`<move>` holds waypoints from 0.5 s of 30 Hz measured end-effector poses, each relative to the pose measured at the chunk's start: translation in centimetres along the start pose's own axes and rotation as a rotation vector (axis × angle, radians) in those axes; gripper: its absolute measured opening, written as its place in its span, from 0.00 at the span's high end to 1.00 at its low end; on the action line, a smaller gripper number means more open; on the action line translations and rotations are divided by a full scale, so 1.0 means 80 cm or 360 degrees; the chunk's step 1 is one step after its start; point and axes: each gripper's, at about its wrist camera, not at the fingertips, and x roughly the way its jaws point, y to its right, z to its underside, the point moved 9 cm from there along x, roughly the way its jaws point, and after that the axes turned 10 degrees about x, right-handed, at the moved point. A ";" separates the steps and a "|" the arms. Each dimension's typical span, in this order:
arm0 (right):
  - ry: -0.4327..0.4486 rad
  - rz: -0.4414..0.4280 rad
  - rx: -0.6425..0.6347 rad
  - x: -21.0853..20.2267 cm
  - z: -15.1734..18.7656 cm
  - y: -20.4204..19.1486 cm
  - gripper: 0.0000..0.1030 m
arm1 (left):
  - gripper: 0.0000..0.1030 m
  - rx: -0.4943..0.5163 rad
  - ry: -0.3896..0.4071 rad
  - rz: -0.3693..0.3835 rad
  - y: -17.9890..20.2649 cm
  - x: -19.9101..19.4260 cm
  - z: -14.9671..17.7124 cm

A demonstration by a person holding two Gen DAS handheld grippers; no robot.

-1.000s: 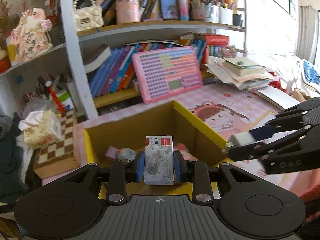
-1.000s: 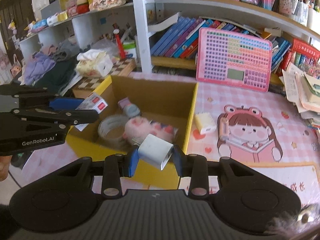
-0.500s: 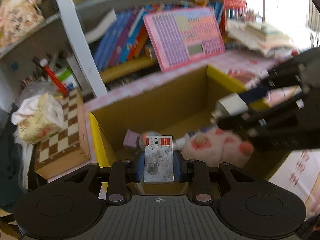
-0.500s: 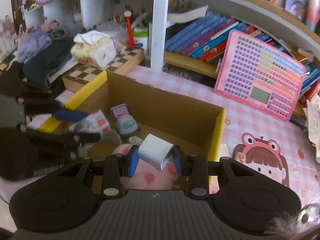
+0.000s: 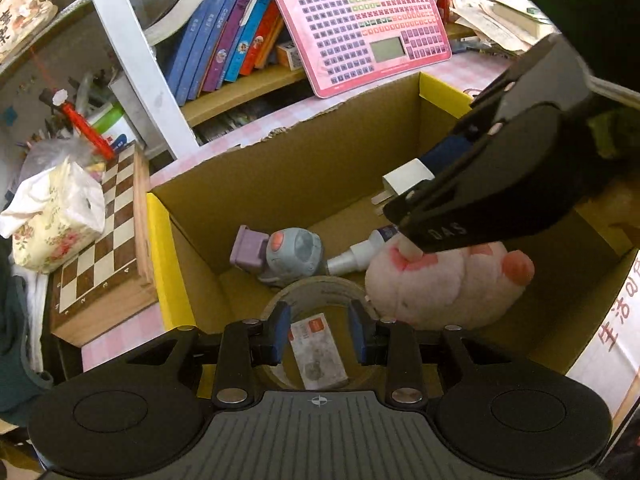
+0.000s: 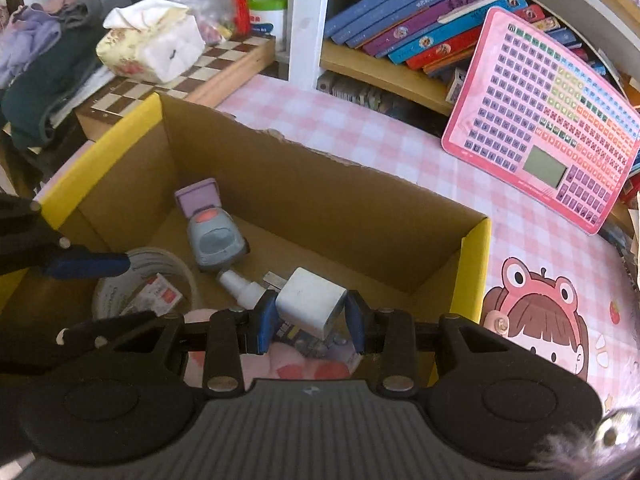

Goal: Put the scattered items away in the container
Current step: 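Open the left tool to drop the small box while the right tool drops the charger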

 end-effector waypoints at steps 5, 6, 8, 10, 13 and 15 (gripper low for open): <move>0.0011 -0.0025 0.0032 0.000 -0.002 0.004 0.59 | 0.28 0.0014 0.0069 -0.0043 0.003 -0.013 -0.005; 0.0025 -0.0036 0.0045 -0.003 -0.003 0.005 0.59 | 0.28 0.0013 0.0084 -0.0052 0.002 -0.017 -0.006; 0.0056 -0.0052 0.0064 -0.013 -0.005 0.007 0.59 | 0.27 -0.0001 0.0119 -0.0077 0.000 -0.027 -0.008; 0.0104 -0.0080 0.0081 -0.029 -0.007 0.008 0.58 | 0.27 -0.0022 0.0162 -0.0098 -0.002 -0.039 -0.010; 0.0188 -0.0131 0.0108 -0.064 -0.006 0.009 0.56 | 0.23 -0.0070 0.0248 -0.0114 -0.007 -0.066 -0.011; 0.0232 -0.0164 0.0143 -0.087 -0.002 0.012 0.54 | 0.22 -0.0105 0.0299 -0.0125 -0.009 -0.085 -0.010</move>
